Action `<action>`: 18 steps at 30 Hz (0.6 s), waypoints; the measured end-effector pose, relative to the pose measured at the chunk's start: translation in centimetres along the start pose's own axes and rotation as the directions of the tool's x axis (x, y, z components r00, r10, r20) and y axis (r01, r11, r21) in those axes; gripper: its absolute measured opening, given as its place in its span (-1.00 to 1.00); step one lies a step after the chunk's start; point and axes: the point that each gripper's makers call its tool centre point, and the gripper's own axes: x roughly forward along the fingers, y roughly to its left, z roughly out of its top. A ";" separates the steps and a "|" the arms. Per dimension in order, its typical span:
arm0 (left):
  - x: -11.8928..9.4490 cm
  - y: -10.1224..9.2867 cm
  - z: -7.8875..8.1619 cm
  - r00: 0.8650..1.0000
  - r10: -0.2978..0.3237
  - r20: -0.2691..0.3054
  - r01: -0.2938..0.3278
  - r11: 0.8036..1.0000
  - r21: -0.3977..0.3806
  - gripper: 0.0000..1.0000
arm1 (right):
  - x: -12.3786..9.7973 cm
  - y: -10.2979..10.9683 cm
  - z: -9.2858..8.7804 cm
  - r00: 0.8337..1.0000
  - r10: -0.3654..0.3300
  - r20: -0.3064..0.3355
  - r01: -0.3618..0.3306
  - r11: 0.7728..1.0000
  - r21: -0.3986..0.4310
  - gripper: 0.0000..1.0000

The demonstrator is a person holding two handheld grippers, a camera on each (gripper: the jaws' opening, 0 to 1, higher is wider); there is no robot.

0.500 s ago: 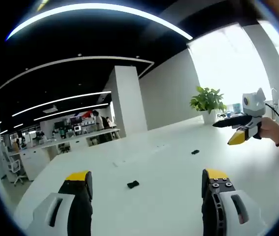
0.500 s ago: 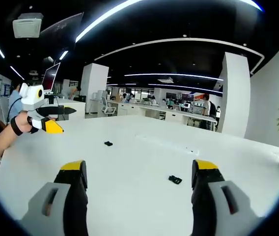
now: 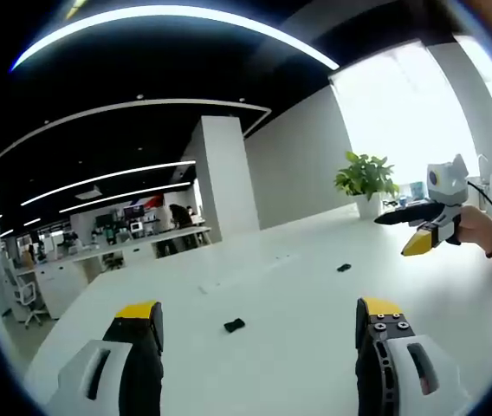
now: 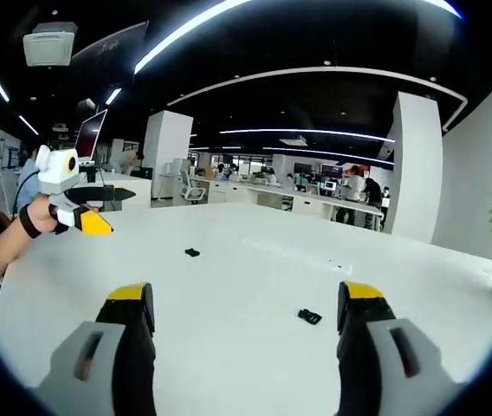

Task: Snap the two parts of the plastic buckle together until the buckle closes and remains connected.

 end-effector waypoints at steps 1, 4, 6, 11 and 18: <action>0.0 0.0 0.0 1.000 0.000 0.000 0.000 1.000 0.001 0.87 | 0.0 0.0 0.0 1.000 0.001 0.000 -0.001 1.000 -0.001 0.75; 0.0 0.0 0.0 1.000 0.000 -0.001 0.000 1.000 0.004 0.87 | 0.0 0.1 -0.1 1.000 0.002 -0.004 -0.003 1.000 -0.002 0.74; 0.0 -0.1 0.0 1.000 0.000 -0.002 0.000 1.000 0.005 0.87 | 0.0 0.1 -0.1 1.000 0.003 -0.006 -0.003 1.000 -0.002 0.74; 0.0 -0.1 0.1 1.000 -0.002 0.002 0.002 1.000 0.005 0.87 | 0.0 0.2 0.1 1.000 0.005 0.003 -0.005 1.000 -0.007 0.72; 0.0 -0.1 0.0 1.000 -0.001 -0.001 0.001 1.000 0.010 0.87 | 0.0 0.1 0.0 1.000 0.004 -0.001 -0.004 1.000 -0.009 0.72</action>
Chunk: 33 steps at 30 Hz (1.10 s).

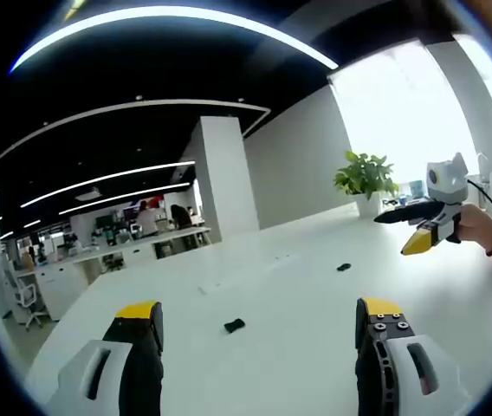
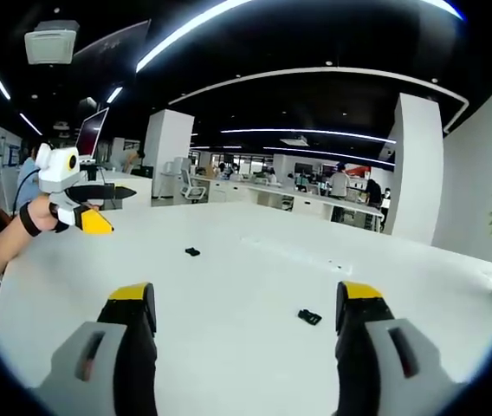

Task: Snap the two parts of the plastic buckle together until the buckle closes and remains connected.

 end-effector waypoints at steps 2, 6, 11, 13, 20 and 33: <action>0.0 -0.1 0.0 1.000 -0.002 0.000 0.002 1.000 0.002 0.87 | 0.0 0.0 0.0 1.000 0.000 0.000 0.000 1.000 0.001 0.72; 0.1 0.0 0.0 1.000 0.000 -0.001 0.000 1.000 0.003 0.87 | 0.0 0.0 0.0 1.000 -0.001 -0.002 0.001 1.000 0.000 0.72; 0.0 -0.1 0.2 1.000 -0.003 0.008 0.003 1.000 -0.001 0.86 | 0.1 -0.1 -0.1 1.000 0.001 -0.003 -0.001 1.000 -0.001 0.71; 0.0 -0.1 0.1 1.000 -0.001 0.006 0.001 1.000 0.001 0.86 | 0.1 -0.1 -0.1 1.000 0.001 -0.006 -0.001 1.000 -0.002 0.71; -0.1 -0.2 0.1 1.000 -0.005 0.005 0.005 1.000 0.003 0.86 | 0.1 0.0 -0.1 1.000 0.006 -0.008 -0.006 1.000 -0.007 0.71; 0.0 -0.2 0.0 1.000 -0.008 0.003 0.008 1.000 0.005 0.86 | 0.1 0.1 -0.2 1.000 0.006 -0.012 -0.006 1.000 -0.009 0.70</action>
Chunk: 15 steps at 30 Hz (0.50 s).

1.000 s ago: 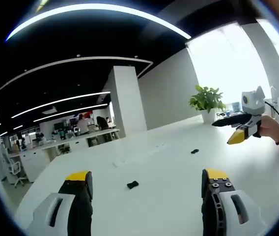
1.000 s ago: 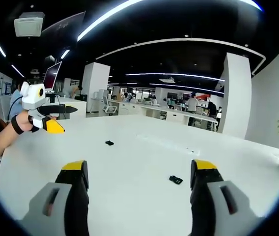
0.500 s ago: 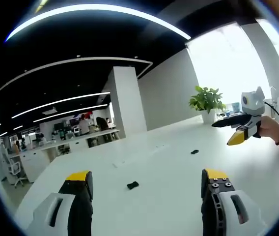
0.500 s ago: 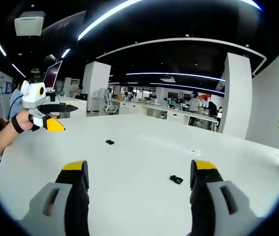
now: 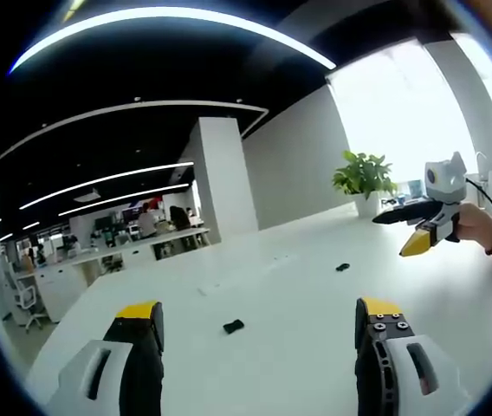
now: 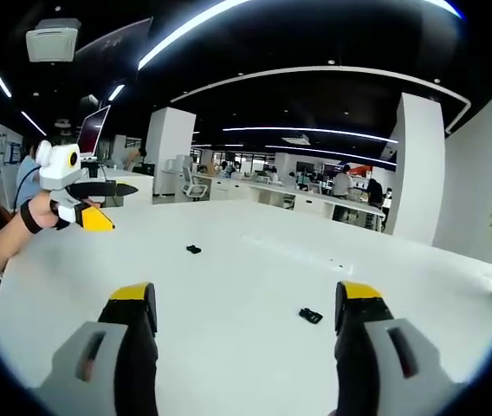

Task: Snap the two parts of the plastic buckle together until the buckle closes and remains connected.

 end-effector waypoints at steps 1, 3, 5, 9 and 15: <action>0.0 0.0 0.0 1.000 0.000 0.000 0.000 1.000 0.000 0.86 | 0.0 0.1 0.0 1.000 0.002 -0.001 -0.002 1.000 -0.001 0.70; 0.0 0.0 0.0 1.000 0.002 -0.002 -0.002 1.000 0.002 0.86 | 0.0 0.2 0.0 1.000 0.007 -0.003 -0.007 1.000 -0.001 0.69; 0.1 0.1 -0.1 1.000 0.003 -0.002 -0.003 1.000 0.002 0.86 | 0.0 0.4 -0.1 1.000 0.013 -0.004 -0.013 1.000 -0.002 0.69; 0.1 0.2 -0.1 1.000 0.004 -0.004 -0.004 1.000 -0.003 0.85 | -0.1 0.3 0.0 1.000 0.005 -0.003 -0.005 1.000 -0.009 0.70; 0.2 0.4 -0.4 1.000 0.003 -0.006 -0.003 1.000 -0.013 0.85 | -0.1 0.3 0.0 1.000 0.007 0.002 -0.007 1.000 -0.011 0.70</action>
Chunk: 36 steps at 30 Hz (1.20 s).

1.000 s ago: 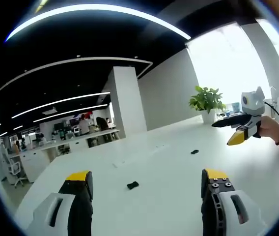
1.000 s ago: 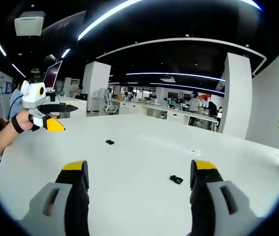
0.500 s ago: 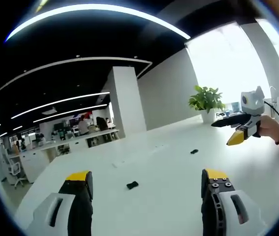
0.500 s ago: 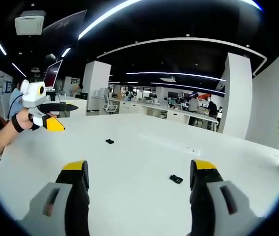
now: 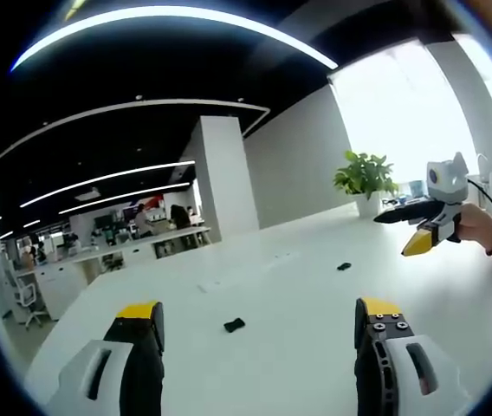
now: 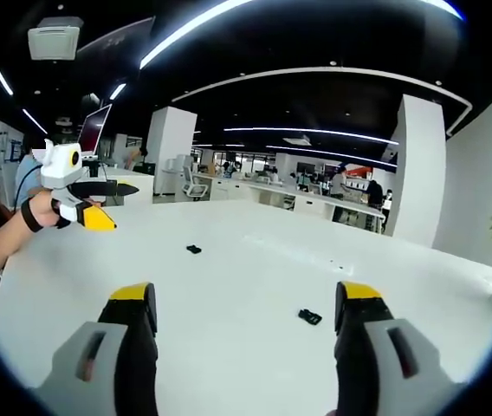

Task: Snap the two parts of the plastic buckle together until the buckle closes and remains connected.

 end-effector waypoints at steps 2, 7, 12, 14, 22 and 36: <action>0.2 0.2 -0.4 1.000 0.001 -0.011 -0.001 1.000 -0.009 0.85 | 0.0 0.0 -0.1 1.000 0.001 -0.006 -0.001 1.000 -0.001 0.70; 0.3 0.3 -0.7 1.000 0.004 -0.024 -0.004 1.000 -0.010 0.84 | 0.0 0.0 -0.1 1.000 0.000 -0.006 0.000 1.000 -0.006 0.70; 0.5 -0.1 -0.9 0.999 -0.016 -0.029 0.015 1.000 -0.025 0.84 | 0.2 0.1 0.0 1.000 0.007 0.004 -0.007 1.000 0.004 0.70; 0.5 -0.3 -0.8 0.999 -0.019 -0.027 0.018 1.000 -0.019 0.84 | 0.2 0.1 0.1 1.000 0.008 0.006 -0.008 1.000 0.007 0.70; 1.1 -1.3 -0.5 0.999 -0.049 -0.021 0.049 0.999 -0.022 0.82 | 0.7 -0.1 -0.4 1.000 0.017 0.006 -0.017 0.998 0.058 0.70; 2.3 -2.3 1.3 0.997 -0.077 -0.013 0.076 0.997 -0.026 0.72 | 1.3 -1.1 0.0 1.000 0.029 0.007 -0.029 0.994 0.101 0.67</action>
